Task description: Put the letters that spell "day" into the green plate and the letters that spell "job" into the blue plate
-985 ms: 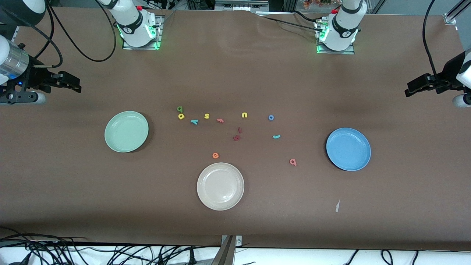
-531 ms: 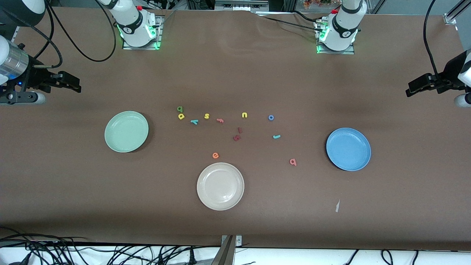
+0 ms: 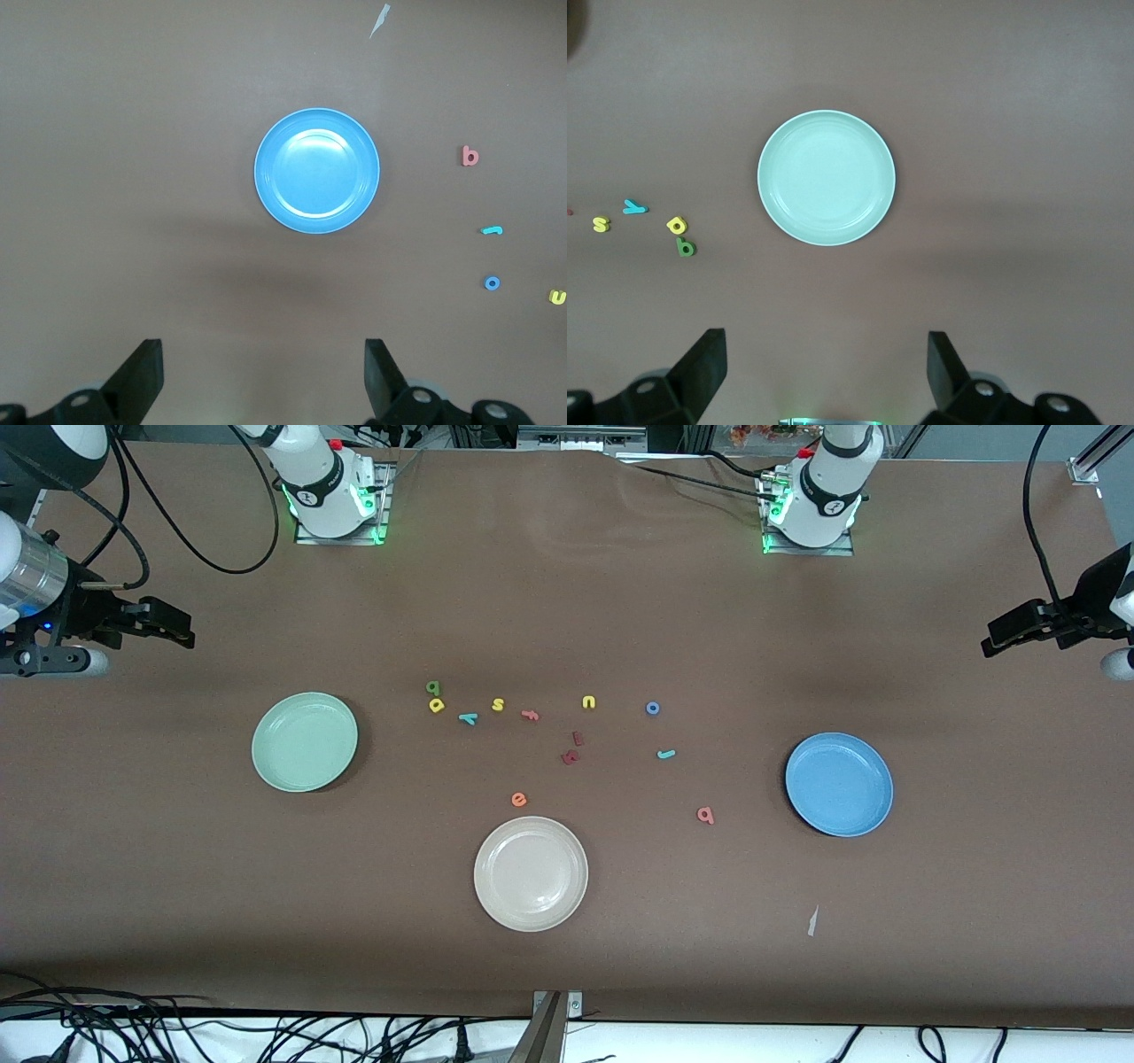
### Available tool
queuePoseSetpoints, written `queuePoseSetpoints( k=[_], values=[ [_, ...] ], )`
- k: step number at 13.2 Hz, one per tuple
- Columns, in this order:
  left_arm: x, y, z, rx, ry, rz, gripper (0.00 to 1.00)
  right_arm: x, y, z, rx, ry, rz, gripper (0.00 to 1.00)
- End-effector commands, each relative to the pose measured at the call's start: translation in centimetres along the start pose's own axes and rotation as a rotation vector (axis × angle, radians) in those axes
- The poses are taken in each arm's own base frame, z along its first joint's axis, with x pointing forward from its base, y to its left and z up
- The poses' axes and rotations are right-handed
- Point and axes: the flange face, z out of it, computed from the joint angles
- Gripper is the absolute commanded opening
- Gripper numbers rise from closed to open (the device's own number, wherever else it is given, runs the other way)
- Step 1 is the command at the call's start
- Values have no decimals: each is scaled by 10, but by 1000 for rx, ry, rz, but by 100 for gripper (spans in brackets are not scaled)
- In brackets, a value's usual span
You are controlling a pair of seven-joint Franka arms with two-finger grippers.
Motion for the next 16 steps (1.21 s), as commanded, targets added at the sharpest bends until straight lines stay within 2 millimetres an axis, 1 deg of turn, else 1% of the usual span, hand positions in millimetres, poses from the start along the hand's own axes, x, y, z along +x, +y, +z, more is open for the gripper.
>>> queuePoseSetpoints(
  k=[1,10,13,16],
  values=[
    [-4,-4,-7,-22,-1,15,100,-1,1,-1,12,-2,8,100],
    [-3,-4,-5,-22,-4,15,100,1,1,1,12,-6,9,100],
    [-2,-12,-6,-23,-1,0,100,1,1,1,14,-5,9,100],
    [-1,-11,-5,-23,-1,1,100,0,1,1,14,-9,9,100]
  ],
)
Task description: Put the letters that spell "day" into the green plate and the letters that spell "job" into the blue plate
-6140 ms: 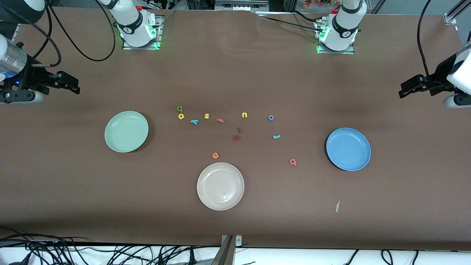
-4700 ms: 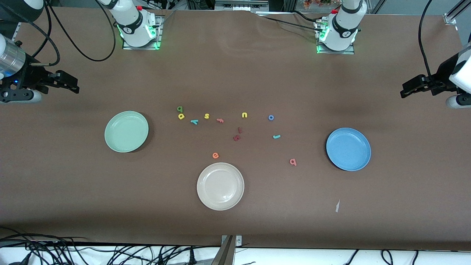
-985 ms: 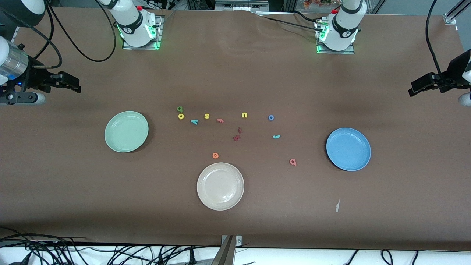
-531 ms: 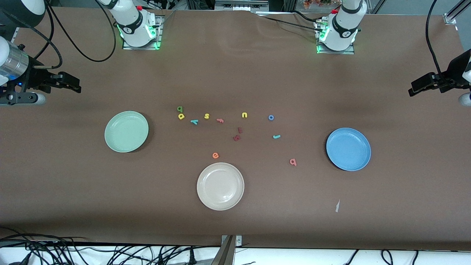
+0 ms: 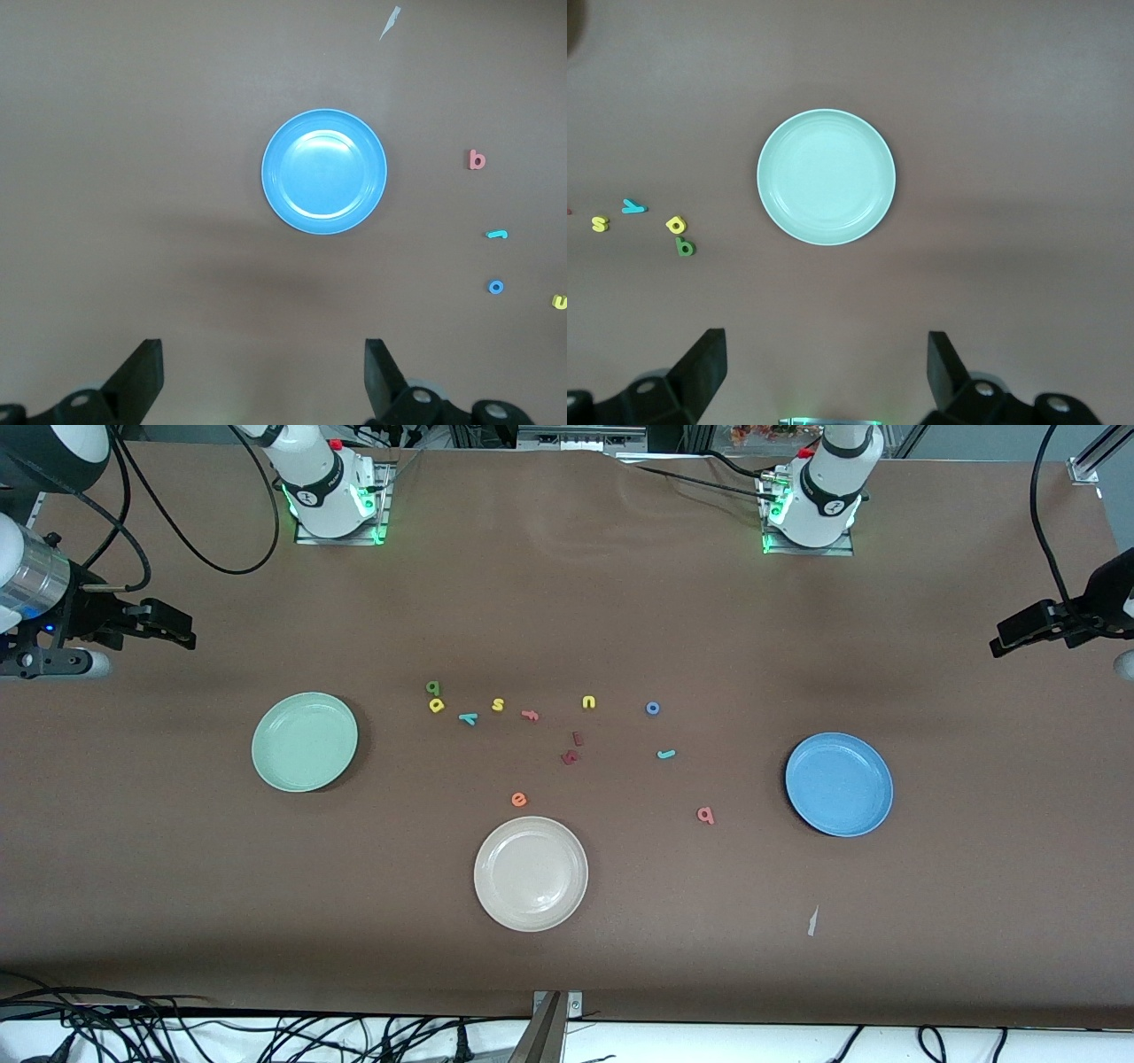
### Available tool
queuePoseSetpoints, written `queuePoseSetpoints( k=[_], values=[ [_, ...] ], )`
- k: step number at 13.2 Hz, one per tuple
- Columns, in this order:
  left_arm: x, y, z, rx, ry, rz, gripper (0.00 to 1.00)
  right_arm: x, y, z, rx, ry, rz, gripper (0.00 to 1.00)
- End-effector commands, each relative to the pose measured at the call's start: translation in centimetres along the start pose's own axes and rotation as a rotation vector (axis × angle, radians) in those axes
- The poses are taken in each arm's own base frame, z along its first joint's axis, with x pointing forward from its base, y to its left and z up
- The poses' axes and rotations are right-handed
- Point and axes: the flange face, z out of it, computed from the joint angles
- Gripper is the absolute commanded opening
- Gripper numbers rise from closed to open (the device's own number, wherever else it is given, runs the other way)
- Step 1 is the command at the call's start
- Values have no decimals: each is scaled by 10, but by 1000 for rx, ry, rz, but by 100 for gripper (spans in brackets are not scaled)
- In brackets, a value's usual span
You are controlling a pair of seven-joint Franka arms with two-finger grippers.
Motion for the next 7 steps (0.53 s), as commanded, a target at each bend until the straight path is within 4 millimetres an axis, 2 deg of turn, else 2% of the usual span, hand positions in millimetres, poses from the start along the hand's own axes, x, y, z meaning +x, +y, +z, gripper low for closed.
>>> queuePoseSetpoints(
  k=[1,7],
  values=[
    [-2,0,-5,-22,0,21,100,-1,2,-1,14,-5,11,100],
    [-1,-1,-3,-22,-2,21,100,0,3,-1,14,0,12,100]
  ],
)
